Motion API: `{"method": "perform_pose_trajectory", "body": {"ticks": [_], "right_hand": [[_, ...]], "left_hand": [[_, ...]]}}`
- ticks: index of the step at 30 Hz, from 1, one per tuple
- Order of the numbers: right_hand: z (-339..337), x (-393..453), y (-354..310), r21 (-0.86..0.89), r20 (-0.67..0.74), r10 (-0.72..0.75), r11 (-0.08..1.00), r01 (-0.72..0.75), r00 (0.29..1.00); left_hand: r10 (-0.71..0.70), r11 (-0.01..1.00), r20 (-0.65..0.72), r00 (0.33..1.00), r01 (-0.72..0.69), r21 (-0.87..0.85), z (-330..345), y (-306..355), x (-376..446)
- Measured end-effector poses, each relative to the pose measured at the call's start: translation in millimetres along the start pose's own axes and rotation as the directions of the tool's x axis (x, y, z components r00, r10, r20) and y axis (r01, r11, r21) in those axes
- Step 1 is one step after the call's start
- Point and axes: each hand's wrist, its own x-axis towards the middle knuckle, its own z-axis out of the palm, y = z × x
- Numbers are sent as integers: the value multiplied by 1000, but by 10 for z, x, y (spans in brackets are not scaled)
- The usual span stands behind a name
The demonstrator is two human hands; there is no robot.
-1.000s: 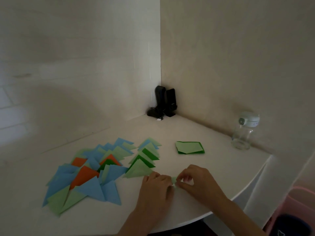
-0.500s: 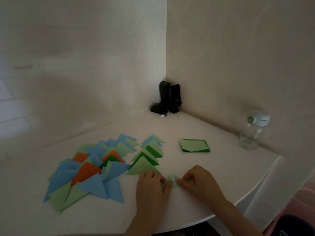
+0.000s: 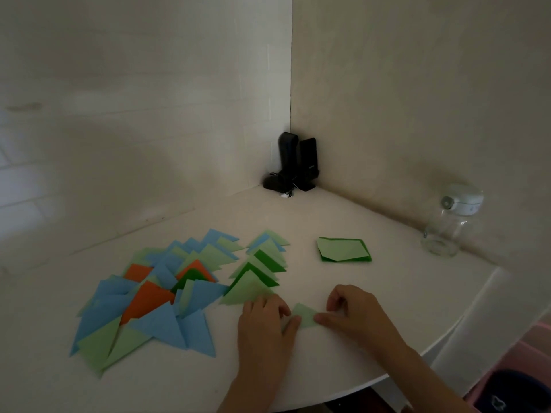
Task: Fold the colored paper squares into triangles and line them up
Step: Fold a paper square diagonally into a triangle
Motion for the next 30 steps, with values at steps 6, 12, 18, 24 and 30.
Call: {"method": "perform_pose_trajectory", "body": {"ticks": [6, 12, 18, 24, 30], "right_hand": [[-70, -48, -21, 52, 10, -25, 998, 24, 1000], [-34, -114, -30, 93, -27, -18, 995, 20, 999], [25, -127, -22, 29, -34, -26, 999, 27, 999], [62, -135, -29, 10, -56, -9, 1000, 10, 998], [107, -152, 18, -10, -115, -50, 999, 49, 992]], "left_hand": [[7, 998, 21, 1000, -6, -67, -78, -54, -40], [59, 997, 36, 998, -57, -51, -150, -64, -126], [1, 987, 114, 993, -20, 161, -160, 274, -63], [-148, 979, 223, 964, 110, 172, -138, 387, 61], [-144, 989, 149, 978, 145, 6, -82, 282, 46]]}}
